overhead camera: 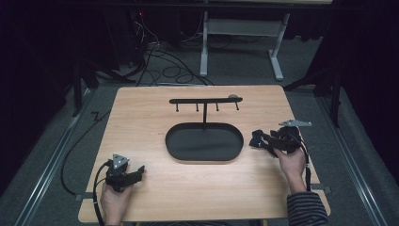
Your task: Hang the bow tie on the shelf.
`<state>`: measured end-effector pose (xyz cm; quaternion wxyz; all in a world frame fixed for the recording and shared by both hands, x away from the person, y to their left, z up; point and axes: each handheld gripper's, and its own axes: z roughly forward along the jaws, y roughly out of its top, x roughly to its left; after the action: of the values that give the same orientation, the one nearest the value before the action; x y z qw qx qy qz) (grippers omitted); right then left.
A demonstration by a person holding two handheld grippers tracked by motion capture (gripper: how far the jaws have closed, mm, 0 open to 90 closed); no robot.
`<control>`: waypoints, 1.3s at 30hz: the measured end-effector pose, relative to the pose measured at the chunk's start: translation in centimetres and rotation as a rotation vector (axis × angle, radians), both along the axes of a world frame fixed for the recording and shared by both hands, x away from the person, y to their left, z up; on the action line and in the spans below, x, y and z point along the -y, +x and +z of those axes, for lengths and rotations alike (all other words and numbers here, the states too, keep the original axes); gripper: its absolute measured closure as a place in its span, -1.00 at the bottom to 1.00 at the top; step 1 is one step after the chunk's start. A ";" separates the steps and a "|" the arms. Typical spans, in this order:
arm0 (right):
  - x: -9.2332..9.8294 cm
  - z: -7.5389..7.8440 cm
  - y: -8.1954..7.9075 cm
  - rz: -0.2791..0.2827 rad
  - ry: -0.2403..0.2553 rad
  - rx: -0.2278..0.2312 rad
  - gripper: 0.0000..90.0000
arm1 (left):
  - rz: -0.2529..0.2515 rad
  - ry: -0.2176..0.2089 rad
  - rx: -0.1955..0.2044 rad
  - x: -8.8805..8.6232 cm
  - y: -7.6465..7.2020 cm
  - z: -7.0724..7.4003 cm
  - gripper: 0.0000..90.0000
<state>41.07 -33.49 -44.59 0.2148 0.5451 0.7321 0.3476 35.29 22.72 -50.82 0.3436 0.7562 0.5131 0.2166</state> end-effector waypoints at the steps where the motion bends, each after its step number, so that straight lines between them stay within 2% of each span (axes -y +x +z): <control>1: 0.0 -0.1 0.1 0.002 -0.003 -0.003 0.36 | 0.000 0.000 0.000 0.0 0.0 0.0 -0.39; 10: -0.1 -1.0 1.2 -0.011 -0.022 -0.044 0.41 | 0.000 -0.001 0.000 0.0 0.0 0.0 -0.39; 19: 0.1 -1.8 2.0 -0.018 -0.016 -0.075 0.47 | 0.000 -0.001 0.000 0.0 0.0 0.0 -0.39; 30: 0.2 -2.6 2.5 -0.025 -0.028 -0.119 0.85 | 0.000 -0.003 0.001 0.0 0.0 0.0 -0.39; 33: 0.1 -2.6 2.5 -0.015 -0.038 -0.117 0.99 | 0.000 -0.003 -0.001 0.0 0.0 0.0 -0.39; 39: 0.2 -2.1 2.1 -0.008 -0.032 -0.095 1.00 | 0.001 -0.004 0.001 0.0 0.0 0.0 -0.39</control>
<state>43.20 -33.66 -46.66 0.1896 0.5604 0.7449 0.3086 35.29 22.74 -50.83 0.3454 0.7549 0.5138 0.2163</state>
